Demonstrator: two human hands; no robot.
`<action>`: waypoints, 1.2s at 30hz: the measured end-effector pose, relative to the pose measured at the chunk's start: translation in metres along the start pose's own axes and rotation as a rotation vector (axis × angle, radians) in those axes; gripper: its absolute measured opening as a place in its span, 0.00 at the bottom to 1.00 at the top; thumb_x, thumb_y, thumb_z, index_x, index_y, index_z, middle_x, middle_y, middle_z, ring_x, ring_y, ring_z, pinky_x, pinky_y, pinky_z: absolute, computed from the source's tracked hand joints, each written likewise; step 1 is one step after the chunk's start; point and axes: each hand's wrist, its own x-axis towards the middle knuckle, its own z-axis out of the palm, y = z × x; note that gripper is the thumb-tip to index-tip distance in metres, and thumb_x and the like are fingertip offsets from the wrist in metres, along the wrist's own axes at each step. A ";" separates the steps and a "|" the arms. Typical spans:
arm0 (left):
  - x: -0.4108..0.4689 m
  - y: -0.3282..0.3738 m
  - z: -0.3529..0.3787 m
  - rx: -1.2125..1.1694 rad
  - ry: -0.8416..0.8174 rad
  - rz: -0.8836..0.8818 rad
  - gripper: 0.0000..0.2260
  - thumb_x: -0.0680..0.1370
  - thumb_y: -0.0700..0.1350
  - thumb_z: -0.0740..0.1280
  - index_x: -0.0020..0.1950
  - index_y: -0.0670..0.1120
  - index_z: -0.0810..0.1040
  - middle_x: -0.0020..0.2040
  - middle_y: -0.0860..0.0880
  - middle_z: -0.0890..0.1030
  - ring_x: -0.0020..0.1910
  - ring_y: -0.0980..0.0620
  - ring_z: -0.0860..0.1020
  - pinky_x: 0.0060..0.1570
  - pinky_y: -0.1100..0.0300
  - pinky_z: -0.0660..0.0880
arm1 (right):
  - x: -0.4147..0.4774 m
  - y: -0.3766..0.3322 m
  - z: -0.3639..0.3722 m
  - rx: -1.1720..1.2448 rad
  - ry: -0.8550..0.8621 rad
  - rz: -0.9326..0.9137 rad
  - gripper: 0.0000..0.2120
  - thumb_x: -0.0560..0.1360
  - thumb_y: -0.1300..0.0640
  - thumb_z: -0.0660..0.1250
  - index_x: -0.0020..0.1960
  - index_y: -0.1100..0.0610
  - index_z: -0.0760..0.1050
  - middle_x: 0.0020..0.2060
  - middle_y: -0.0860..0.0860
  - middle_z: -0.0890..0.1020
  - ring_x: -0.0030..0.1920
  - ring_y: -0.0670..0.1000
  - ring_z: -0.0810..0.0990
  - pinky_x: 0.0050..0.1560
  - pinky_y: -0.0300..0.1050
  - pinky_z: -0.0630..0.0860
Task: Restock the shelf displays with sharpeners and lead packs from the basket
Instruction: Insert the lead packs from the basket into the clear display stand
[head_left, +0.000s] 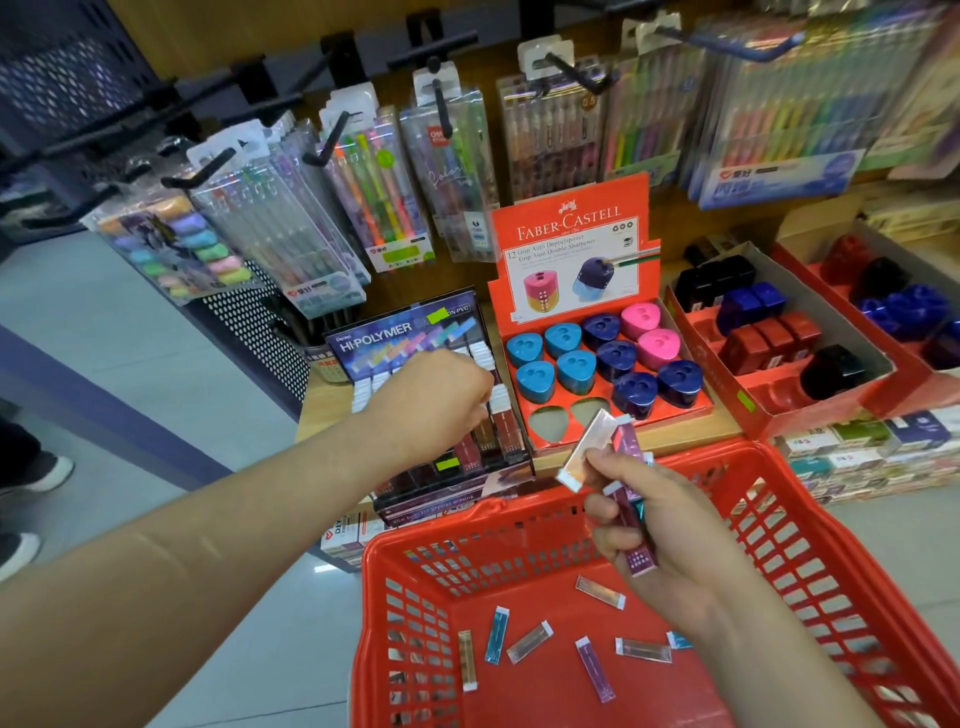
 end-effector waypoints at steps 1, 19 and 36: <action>0.000 0.001 0.000 -0.012 -0.004 -0.011 0.07 0.79 0.48 0.63 0.49 0.46 0.78 0.49 0.48 0.80 0.50 0.47 0.77 0.49 0.53 0.73 | -0.001 0.000 0.000 -0.011 -0.007 -0.008 0.11 0.65 0.60 0.72 0.46 0.59 0.75 0.35 0.52 0.75 0.27 0.44 0.67 0.19 0.32 0.57; -0.017 0.016 -0.056 -1.071 -0.167 -0.217 0.08 0.73 0.36 0.73 0.50 0.42 0.79 0.39 0.44 0.84 0.34 0.52 0.81 0.41 0.55 0.79 | -0.005 0.001 0.014 0.001 -0.066 -0.044 0.11 0.74 0.54 0.66 0.49 0.62 0.79 0.36 0.54 0.78 0.28 0.46 0.71 0.20 0.34 0.59; -0.073 -0.015 -0.047 -0.912 -0.033 -0.052 0.14 0.68 0.30 0.74 0.46 0.48 0.86 0.45 0.53 0.80 0.44 0.57 0.79 0.46 0.63 0.77 | -0.010 0.029 0.047 -0.385 -0.199 -0.137 0.13 0.73 0.64 0.71 0.44 0.55 0.66 0.39 0.58 0.80 0.28 0.47 0.71 0.23 0.35 0.60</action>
